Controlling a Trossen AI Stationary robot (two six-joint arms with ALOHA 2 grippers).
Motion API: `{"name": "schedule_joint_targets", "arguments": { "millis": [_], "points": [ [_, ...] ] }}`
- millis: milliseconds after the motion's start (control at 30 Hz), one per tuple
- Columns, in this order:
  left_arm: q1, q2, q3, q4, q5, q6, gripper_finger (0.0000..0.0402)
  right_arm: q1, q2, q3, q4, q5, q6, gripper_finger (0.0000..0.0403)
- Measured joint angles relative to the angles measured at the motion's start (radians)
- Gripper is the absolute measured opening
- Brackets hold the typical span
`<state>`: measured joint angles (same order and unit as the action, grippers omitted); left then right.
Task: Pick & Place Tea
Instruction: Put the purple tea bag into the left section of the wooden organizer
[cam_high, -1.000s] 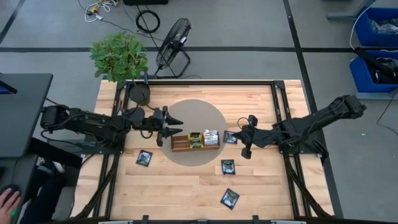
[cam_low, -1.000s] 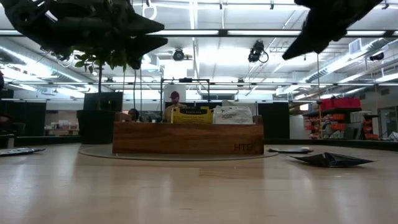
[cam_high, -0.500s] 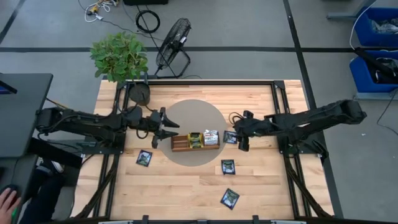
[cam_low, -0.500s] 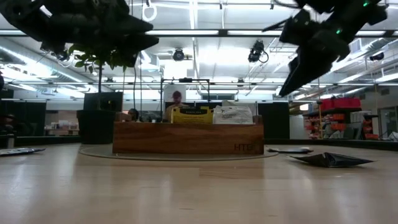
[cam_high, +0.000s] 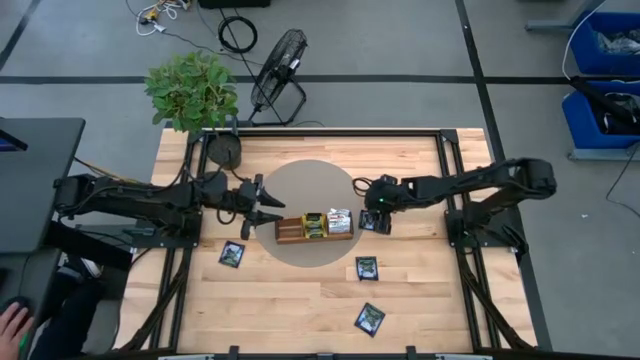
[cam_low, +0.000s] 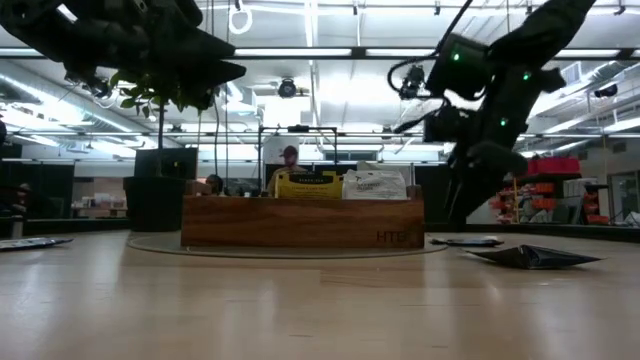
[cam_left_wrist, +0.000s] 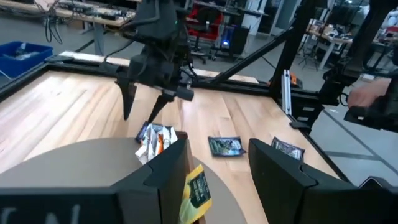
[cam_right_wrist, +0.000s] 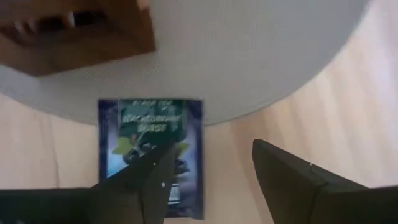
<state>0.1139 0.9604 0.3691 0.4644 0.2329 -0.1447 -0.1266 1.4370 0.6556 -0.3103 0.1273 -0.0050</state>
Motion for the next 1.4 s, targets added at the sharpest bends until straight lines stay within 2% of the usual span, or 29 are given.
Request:
{"name": "schedule_joint_targets", "arguments": {
  "millis": [67,233,500,667,933,1133,1300,1400],
  "points": [
    [0.000,0.000,0.000,-0.007,0.000,0.000,0.0179,-0.010,0.033,0.000,0.007,-0.036,0.000,0.0224],
    [0.000,0.000,0.000,-0.007,0.014,0.000,0.0179,-0.011,0.084,0.000,0.004,-0.039,0.010,0.0224],
    [0.000,0.001,0.000,-0.007,0.016,0.000,0.0179,-0.011,0.087,-0.057,0.000,-0.055,0.133,0.0219],
    [0.000,0.001,0.000,-0.008,0.016,0.000,0.0179,-0.007,0.078,-0.095,0.024,-0.076,0.217,0.0171],
    [0.000,0.001,0.000,-0.009,0.027,-0.005,0.0179,0.037,0.070,-0.098,0.004,-0.058,0.332,0.0019],
    [0.000,0.001,0.000,-0.009,0.042,-0.014,0.0179,0.106,0.039,-0.103,-0.045,-0.017,0.439,0.0004],
    [0.000,0.001,0.000,-0.008,0.042,-0.021,0.0179,0.208,-0.078,-0.123,-0.141,0.039,0.531,0.0001],
    [0.000,0.001,0.000,-0.007,0.042,-0.031,0.0179,0.266,-0.143,-0.124,-0.171,0.120,0.603,0.0001]
  ]
}}
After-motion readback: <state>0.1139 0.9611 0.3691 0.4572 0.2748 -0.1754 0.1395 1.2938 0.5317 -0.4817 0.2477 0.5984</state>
